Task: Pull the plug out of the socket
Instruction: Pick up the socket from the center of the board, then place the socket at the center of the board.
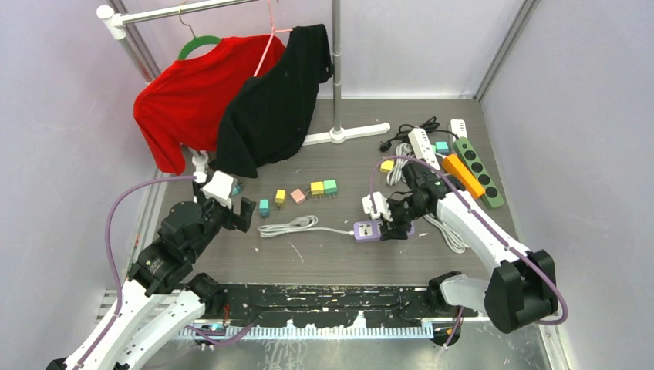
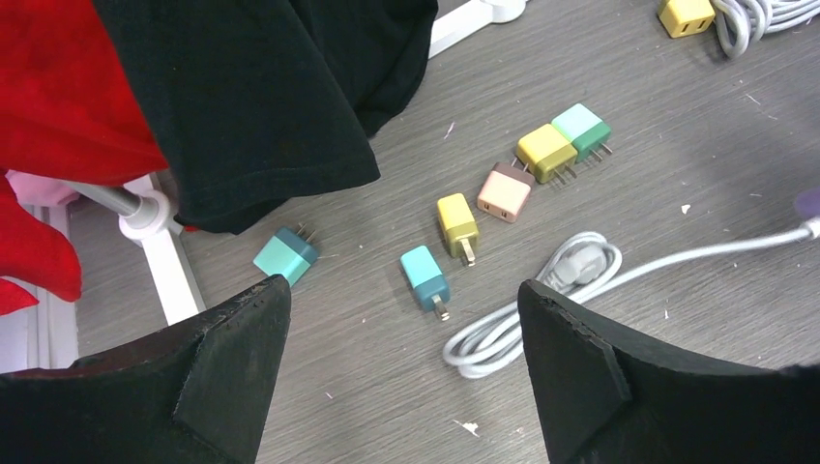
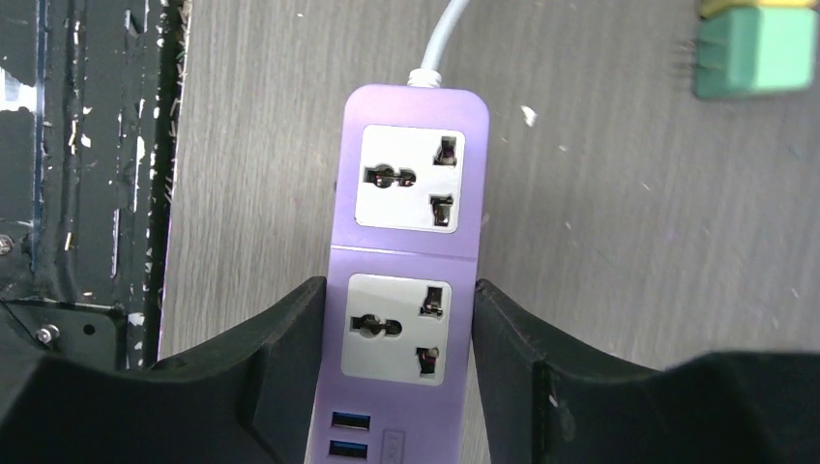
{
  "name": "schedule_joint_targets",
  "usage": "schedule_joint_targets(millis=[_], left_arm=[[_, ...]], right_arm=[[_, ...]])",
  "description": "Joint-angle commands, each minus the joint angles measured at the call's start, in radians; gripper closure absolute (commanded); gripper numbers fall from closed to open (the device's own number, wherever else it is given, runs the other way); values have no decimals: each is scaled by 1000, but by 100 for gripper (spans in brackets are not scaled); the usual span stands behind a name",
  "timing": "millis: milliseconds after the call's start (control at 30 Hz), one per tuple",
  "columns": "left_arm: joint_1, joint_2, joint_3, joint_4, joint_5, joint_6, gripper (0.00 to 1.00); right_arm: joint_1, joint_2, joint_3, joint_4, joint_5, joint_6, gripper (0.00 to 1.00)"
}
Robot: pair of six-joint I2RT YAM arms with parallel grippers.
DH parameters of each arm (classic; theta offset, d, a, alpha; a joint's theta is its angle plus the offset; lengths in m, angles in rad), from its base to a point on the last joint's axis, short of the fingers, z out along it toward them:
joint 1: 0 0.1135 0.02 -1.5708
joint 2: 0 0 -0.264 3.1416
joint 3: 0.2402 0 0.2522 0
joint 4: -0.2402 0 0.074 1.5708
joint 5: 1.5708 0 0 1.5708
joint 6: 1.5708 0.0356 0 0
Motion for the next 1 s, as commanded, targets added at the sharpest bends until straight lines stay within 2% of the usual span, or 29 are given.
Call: schedule_joint_targets(millis=[0,233,500,767,967], left_arm=[[-3,-9,0,63,-17,19,13],[-3,-17,-1,67,-8,16,13],[-3,-38,-5,73,-1,15,13],[-2,-53,-7,77,14,13,13],[-3,-54,-7,78,22,12,13]], right_arm=[[-111,-72,74,-83,-68,-22,99],[-299,-156,106,-95,-49,17,99],[-449,-204,140,-35,23,115,99],[-516,-188,131,215,172,335,99],[-525,-95,154,403,269,464,99]])
